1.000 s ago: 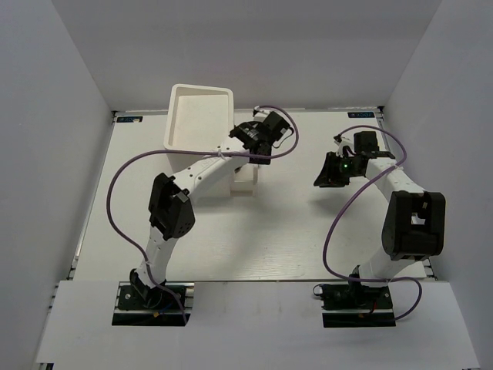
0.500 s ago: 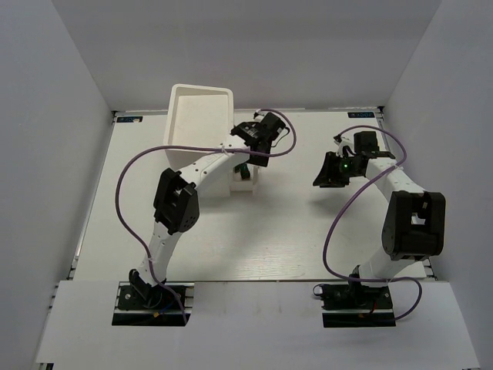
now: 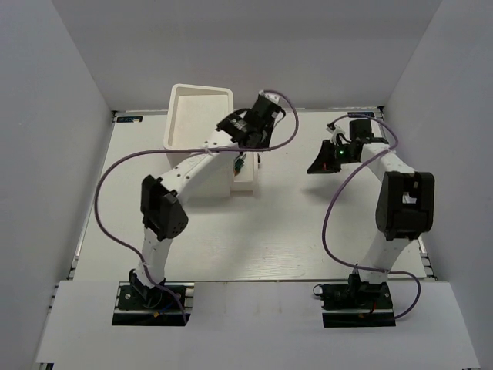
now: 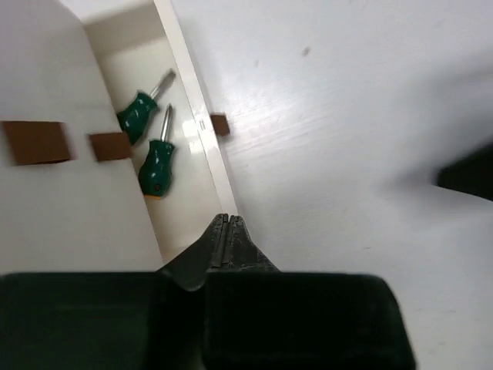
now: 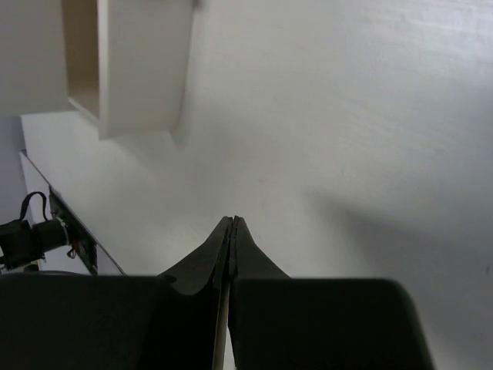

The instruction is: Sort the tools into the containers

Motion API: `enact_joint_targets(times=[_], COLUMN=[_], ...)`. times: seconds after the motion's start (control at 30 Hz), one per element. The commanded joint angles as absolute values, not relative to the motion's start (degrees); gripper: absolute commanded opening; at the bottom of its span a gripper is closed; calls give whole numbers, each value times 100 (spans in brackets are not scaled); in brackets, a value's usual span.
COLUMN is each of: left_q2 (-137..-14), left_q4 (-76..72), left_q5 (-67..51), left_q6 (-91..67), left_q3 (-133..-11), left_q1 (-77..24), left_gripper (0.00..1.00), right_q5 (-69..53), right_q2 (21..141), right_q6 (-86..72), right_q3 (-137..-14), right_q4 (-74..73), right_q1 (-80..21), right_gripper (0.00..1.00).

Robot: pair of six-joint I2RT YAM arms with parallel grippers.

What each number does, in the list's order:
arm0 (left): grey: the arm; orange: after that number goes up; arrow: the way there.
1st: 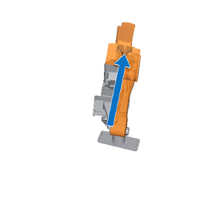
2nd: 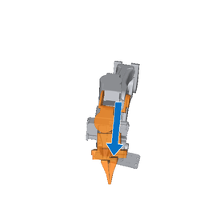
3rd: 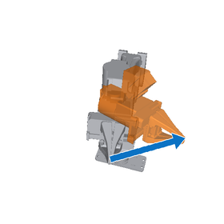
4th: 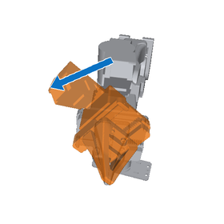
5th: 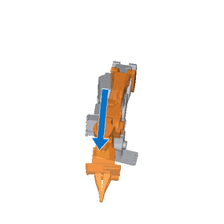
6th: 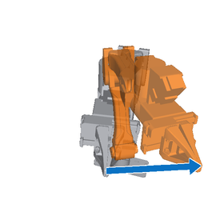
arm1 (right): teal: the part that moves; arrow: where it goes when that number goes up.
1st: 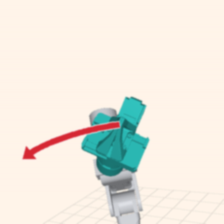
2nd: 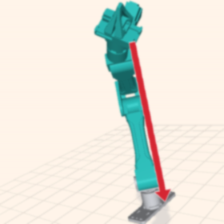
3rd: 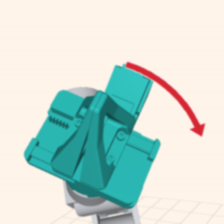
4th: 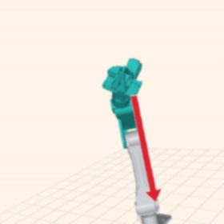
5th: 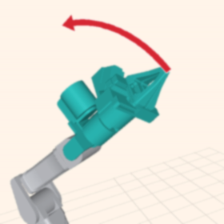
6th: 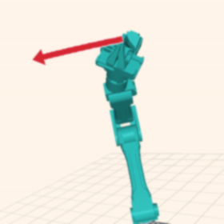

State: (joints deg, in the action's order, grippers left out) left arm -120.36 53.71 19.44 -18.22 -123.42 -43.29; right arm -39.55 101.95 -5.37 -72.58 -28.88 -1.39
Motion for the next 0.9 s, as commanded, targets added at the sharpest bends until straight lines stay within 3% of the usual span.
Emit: enact_joint_targets(times=[0.0,0.1,0.13,0.23,0.33,0.5,0.7,0.87], left_q2=[-10478,-9881,-9783,-9642,-9318,-9254,-9255,-9588], left_q4=[4896,4877,4878,5378,5449,5256,4546,3421], left_q5=[2089,3161,3408,3472,3419,2788,1306,-136], left_q6=[-1854,-1784,-1784,-2091,-2206,-2407,-2812,-2812], left_q3=[-12858,-12858,-12754,-12614,-12175,-11304,-9549,-8887], left_q1=[-4141,-3693,-3509,-2569,-1777,-434,588,712], left_gripper=[0,22,25,49,60,63,57,50], right_q5=[-4685,-4518,-4370,-4018,-3569,-2666,-2400,-2347], right_q2=[10687,10986,11099,11301,11477,11979,12488,12761], right_q6=[-510,-369,-265,-132,-26,491,756,765], right_q3=[-7909,-8523,-8612,-9034,-9456,-10045,-10572,-10871], right_q4=[-2707,-2777,-2830,-2909,-3005,-3076,-3120,-2857], right_q1=[-394,-658,-772,-1001,-1186,-1520,-1907,-2206], right_gripper=[0,0,0,0,15,24,24,16])
